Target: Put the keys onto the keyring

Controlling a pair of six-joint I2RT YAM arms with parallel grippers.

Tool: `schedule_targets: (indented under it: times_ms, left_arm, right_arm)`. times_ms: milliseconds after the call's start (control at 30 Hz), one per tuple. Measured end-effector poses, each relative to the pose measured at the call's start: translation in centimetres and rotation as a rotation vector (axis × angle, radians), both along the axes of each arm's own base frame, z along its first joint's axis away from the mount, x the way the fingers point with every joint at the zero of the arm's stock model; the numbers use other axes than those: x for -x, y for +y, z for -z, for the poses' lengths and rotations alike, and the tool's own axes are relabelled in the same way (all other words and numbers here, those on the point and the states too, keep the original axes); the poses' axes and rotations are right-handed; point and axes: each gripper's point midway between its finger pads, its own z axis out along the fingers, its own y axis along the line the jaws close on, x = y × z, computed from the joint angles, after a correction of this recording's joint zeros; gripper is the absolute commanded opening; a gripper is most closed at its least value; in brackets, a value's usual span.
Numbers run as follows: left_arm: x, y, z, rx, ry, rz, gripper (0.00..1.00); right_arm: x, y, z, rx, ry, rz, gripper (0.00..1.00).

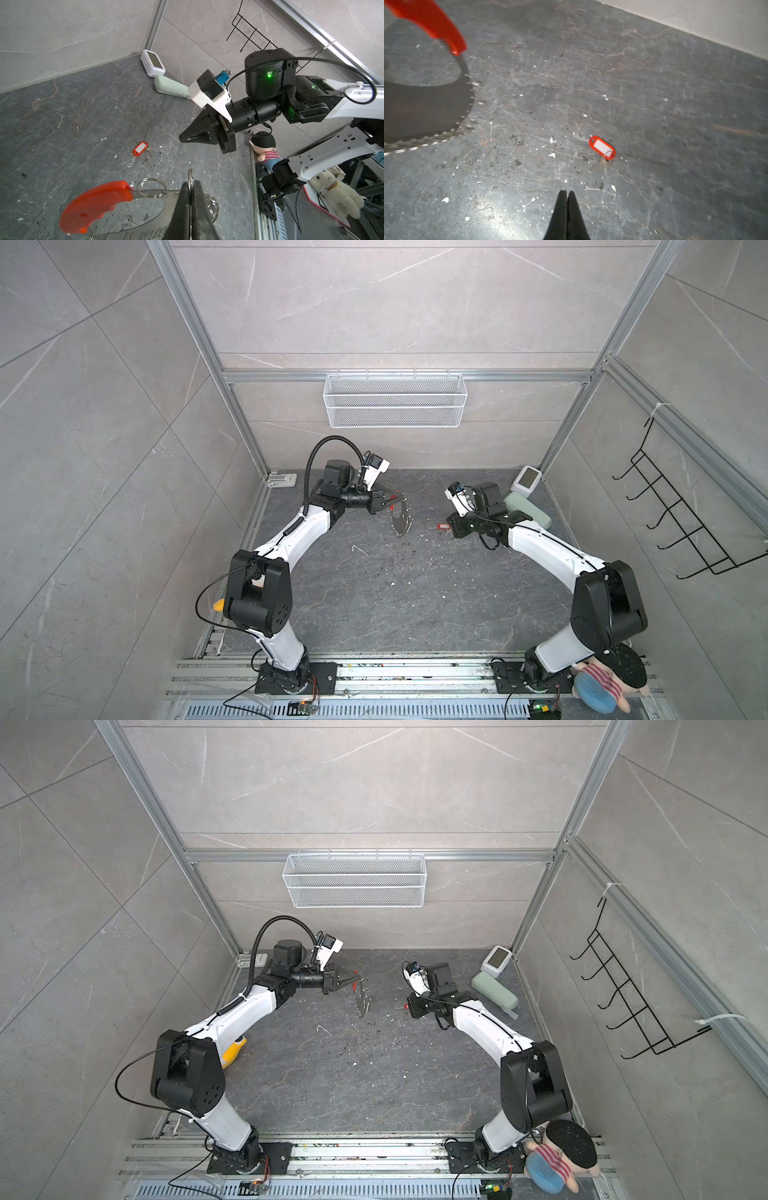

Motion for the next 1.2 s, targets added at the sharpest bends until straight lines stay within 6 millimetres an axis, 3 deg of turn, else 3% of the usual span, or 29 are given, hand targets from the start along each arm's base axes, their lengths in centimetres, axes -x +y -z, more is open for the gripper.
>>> schedule_targets:
  times_ms: [100,200,267,367,500,667,900,1200]
  left_arm:
    - [0.0,0.0,0.0,0.001,-0.001,0.000,0.00]
    - [0.0,0.0,0.0,0.003,0.003,-0.001,0.00]
    - [0.0,0.0,-0.1,0.004,0.005,-0.002,0.00]
    - [-0.1,0.0,-0.1,0.007,0.001,-0.003,0.00]
    - [-0.1,0.0,-0.1,0.009,0.001,-0.004,0.00]
    - [-0.1,0.0,-0.2,0.012,0.005,-0.005,0.00]
    - [-0.1,0.0,-0.2,0.011,0.006,-0.005,0.00]
    - [-0.1,0.0,-0.2,0.012,0.006,-0.005,0.00]
  right_arm:
    - [-2.8,-1.3,1.5,0.031,0.069,0.075,0.14]
    - [-5.0,-2.2,4.7,0.070,0.155,0.133,0.20]
    - [-4.7,-2.6,6.9,0.097,0.219,0.165,0.29]
    - [-3.4,-2.6,9.0,0.143,0.305,0.216,0.31]
    - [-3.3,-1.3,8.7,0.176,0.311,0.267,0.39]
    - [-3.8,0.5,8.5,0.206,0.291,0.311,0.40]
    - [-4.3,-0.3,10.7,0.268,0.336,0.368,0.32]
    - [-5.2,-0.7,11.0,0.308,0.335,0.386,0.28]
